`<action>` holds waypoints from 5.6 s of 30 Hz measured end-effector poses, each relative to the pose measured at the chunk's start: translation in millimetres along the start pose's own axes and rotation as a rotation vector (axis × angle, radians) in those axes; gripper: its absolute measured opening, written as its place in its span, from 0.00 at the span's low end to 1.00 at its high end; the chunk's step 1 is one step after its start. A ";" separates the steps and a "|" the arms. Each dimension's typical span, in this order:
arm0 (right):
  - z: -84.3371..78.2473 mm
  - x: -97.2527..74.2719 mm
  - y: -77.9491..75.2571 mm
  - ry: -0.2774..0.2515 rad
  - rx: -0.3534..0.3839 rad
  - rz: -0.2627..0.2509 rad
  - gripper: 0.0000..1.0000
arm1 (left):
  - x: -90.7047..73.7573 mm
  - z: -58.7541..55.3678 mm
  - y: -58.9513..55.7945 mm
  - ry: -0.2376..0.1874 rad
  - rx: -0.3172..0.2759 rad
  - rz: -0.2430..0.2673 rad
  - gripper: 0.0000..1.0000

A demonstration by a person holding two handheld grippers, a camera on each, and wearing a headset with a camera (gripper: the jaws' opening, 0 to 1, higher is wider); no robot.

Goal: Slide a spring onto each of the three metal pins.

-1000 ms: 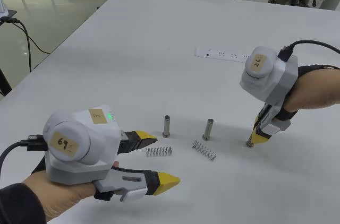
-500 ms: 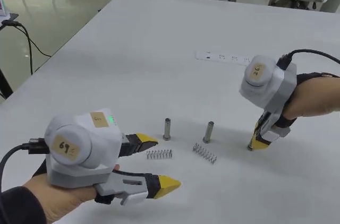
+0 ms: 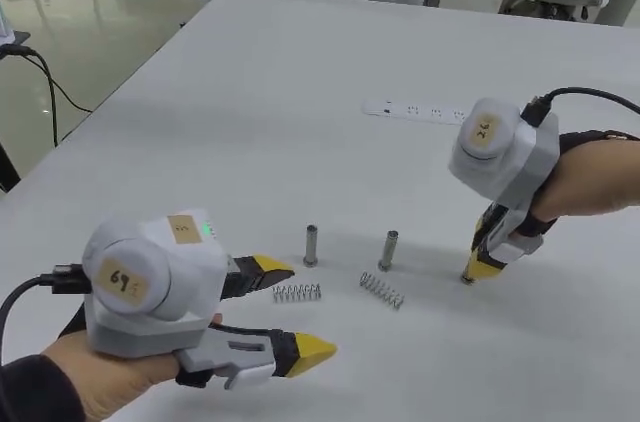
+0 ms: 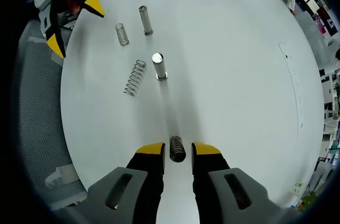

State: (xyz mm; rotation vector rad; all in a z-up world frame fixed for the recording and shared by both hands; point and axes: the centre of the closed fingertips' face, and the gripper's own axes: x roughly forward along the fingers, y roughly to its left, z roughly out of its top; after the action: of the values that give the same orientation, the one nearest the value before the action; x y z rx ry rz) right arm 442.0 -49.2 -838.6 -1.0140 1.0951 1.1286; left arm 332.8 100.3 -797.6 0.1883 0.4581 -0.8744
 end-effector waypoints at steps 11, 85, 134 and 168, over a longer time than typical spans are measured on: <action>14.3 -11.0 8.0 -0.044 -0.012 -0.011 0.18 | 0.4 0.6 -0.4 0.001 0.005 -0.002 0.46; 69.7 35.7 60.9 -0.171 0.101 0.016 0.09 | 1.9 -2.8 -5.9 0.024 0.018 -0.022 0.44; 73.3 -19.9 112.4 -0.138 -0.110 0.119 0.08 | 4.3 3.4 -13.1 0.007 0.064 -0.042 0.38; 86.1 -33.7 147.6 -0.100 -0.239 0.198 0.08 | 4.2 15.2 -37.8 -0.066 0.148 -0.144 0.18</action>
State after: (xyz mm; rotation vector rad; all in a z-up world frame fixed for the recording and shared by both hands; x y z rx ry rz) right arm 305.1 51.1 -799.3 -1.0371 1.0134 1.4823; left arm 310.6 68.3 -785.0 0.2641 0.3487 -1.0533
